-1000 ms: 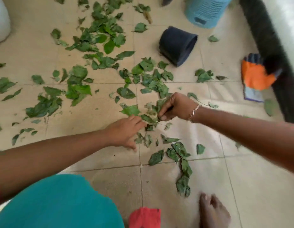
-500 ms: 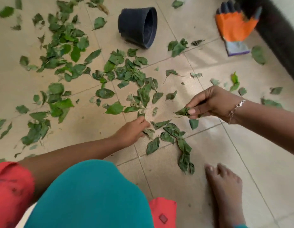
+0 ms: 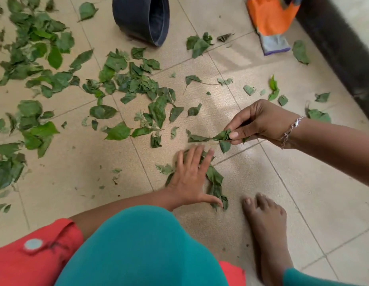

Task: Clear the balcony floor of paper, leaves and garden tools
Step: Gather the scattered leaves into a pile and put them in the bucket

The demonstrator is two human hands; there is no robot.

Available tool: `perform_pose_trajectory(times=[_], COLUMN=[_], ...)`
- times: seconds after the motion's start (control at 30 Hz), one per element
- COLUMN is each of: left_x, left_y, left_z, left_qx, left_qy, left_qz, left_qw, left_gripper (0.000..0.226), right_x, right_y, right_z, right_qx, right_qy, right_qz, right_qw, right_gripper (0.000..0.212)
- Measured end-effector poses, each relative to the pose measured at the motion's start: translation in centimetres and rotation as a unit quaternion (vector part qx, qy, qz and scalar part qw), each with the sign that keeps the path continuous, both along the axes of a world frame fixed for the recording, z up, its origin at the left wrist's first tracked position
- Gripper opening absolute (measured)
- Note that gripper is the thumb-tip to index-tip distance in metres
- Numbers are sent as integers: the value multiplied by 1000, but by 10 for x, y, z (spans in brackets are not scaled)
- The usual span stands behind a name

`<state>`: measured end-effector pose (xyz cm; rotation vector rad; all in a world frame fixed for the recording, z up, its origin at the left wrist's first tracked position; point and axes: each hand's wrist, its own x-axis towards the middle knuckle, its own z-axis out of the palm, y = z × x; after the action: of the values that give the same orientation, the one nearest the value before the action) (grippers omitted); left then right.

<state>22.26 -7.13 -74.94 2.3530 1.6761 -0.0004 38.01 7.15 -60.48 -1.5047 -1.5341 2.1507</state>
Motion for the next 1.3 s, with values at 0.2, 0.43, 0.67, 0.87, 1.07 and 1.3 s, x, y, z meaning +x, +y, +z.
perform_pose_trajectory(times=[0.2,0.43,0.67,0.87,1.07,1.3], left_x=[17,-2,-25,-80,-125,-175], left_y=[-2,39,68,65,27,-61], left_z=[-14,-21,9,94,203,346], left_qx=[48,156,41,55,134,226], left_qy=[5,-70,-153,-286,-411,-541], left_qz=[-24,-106,-58,333,605,746], left_qw=[999,980,986,897,669,316], left_gripper=[111,27,39,26,30,35], right_x=[6,8,-4,-43,-113,-200], right_y=[2,5,22,36,7,-93], right_z=[-6,-16,-25,11,92,212], right_qx=[18,14,-4,-16,-38,-108], right_qy=[-8,-14,-64,-77,-36,-3], right_qz=[23,30,81,62,39,92], right_qw=[1000,999,995,995,998,990], right_gripper=[21,22,15,19,42,30])
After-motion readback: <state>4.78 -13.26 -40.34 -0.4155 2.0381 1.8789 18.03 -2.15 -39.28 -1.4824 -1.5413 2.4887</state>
